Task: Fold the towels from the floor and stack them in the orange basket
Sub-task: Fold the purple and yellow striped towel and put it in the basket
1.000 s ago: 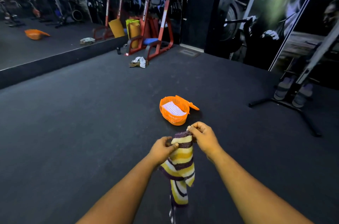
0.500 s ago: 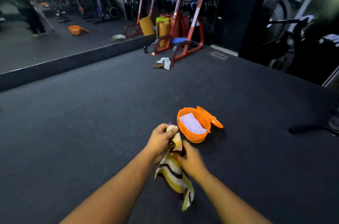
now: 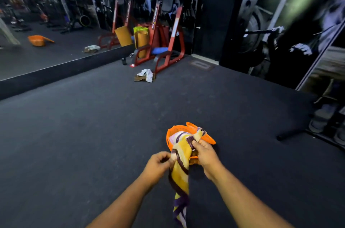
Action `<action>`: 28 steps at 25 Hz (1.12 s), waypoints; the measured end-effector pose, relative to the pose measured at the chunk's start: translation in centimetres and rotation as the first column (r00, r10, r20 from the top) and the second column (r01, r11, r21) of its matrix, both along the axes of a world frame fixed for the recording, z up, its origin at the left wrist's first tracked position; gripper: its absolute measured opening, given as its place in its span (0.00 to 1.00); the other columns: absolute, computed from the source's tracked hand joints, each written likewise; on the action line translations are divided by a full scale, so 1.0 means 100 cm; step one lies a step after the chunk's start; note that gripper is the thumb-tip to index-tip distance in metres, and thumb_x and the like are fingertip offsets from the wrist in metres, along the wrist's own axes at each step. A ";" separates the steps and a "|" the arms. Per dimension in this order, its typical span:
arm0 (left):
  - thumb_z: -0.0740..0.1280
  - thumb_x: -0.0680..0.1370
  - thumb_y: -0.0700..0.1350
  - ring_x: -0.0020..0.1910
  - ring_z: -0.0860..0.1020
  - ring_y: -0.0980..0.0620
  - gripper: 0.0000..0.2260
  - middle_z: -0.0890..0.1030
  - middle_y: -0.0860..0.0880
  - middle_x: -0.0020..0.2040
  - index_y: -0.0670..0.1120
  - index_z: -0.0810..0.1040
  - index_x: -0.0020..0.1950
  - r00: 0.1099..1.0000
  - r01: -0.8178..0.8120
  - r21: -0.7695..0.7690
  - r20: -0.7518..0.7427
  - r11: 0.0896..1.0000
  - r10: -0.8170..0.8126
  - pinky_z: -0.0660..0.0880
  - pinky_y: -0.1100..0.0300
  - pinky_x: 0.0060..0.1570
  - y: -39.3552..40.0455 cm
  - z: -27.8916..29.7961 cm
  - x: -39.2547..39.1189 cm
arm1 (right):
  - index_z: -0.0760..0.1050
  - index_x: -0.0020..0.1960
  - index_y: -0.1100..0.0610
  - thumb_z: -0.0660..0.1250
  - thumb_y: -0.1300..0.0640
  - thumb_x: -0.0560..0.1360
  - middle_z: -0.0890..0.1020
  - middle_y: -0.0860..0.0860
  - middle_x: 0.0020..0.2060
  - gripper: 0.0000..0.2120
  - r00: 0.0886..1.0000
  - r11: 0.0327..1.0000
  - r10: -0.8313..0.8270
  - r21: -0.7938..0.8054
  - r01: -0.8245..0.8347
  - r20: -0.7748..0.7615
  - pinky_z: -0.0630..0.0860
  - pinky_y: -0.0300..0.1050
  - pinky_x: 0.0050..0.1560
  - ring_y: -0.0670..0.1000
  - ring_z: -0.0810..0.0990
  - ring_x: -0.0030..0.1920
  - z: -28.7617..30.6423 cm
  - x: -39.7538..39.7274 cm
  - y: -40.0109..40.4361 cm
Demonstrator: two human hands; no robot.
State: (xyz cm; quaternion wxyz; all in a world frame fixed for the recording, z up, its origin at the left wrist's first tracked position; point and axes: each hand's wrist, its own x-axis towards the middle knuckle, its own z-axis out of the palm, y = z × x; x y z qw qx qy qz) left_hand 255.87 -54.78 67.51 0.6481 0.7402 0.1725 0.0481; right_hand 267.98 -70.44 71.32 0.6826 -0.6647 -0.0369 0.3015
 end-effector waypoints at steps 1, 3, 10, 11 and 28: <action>0.68 0.82 0.44 0.38 0.75 0.54 0.09 0.79 0.51 0.37 0.43 0.80 0.44 0.999 -0.033 -0.092 0.010 0.995 0.034 0.73 0.61 0.41 0.013 0.004 0.010 | 0.78 0.58 0.59 0.58 0.59 0.86 0.85 0.55 0.41 0.11 1.000 0.997 -0.015 -0.072 0.016 0.009 0.79 0.45 0.32 0.51 0.83 0.37 0.000 0.007 0.005; 0.65 0.84 0.45 0.36 0.74 0.54 0.09 0.78 0.50 0.36 0.44 0.77 0.45 0.998 -0.068 -0.259 -0.001 0.963 0.070 0.73 0.62 0.37 0.034 0.013 0.025 | 0.78 0.55 0.58 0.56 0.61 0.85 0.83 0.54 0.38 0.11 0.997 0.969 -0.070 -0.236 0.078 0.043 0.77 0.43 0.32 0.51 0.80 0.34 -0.003 0.024 0.006; 0.65 0.84 0.45 0.44 0.82 0.48 0.12 0.85 0.42 0.46 0.36 0.80 0.52 0.990 0.136 -0.259 0.078 0.956 -0.120 0.81 0.55 0.47 0.055 0.047 0.069 | 0.76 0.64 0.52 0.66 0.58 0.82 0.83 0.54 0.55 0.11 0.923 0.922 0.227 -0.374 -0.102 0.309 0.77 0.38 0.46 0.43 0.80 0.48 0.007 0.025 0.026; 0.66 0.84 0.44 0.46 0.83 0.48 0.11 0.85 0.41 0.48 0.36 0.81 0.53 0.974 0.218 -0.210 0.107 0.953 -0.200 0.81 0.53 0.50 0.052 0.058 0.073 | 0.73 0.68 0.50 0.68 0.58 0.81 0.81 0.50 0.60 0.16 0.836 0.897 0.370 -0.389 -0.208 0.406 0.74 0.31 0.52 0.38 0.78 0.54 0.009 0.022 0.032; 0.78 0.73 0.54 0.48 0.81 0.57 0.23 0.82 0.59 0.49 0.55 0.75 0.64 0.986 0.139 0.495 0.009 0.858 -0.165 0.76 0.60 0.52 0.086 0.083 0.111 | 0.80 0.54 0.55 0.63 0.64 0.81 0.82 0.42 0.47 0.08 0.660 0.918 0.341 -0.388 -0.081 0.669 0.73 0.39 0.51 0.37 0.79 0.49 0.042 0.072 0.037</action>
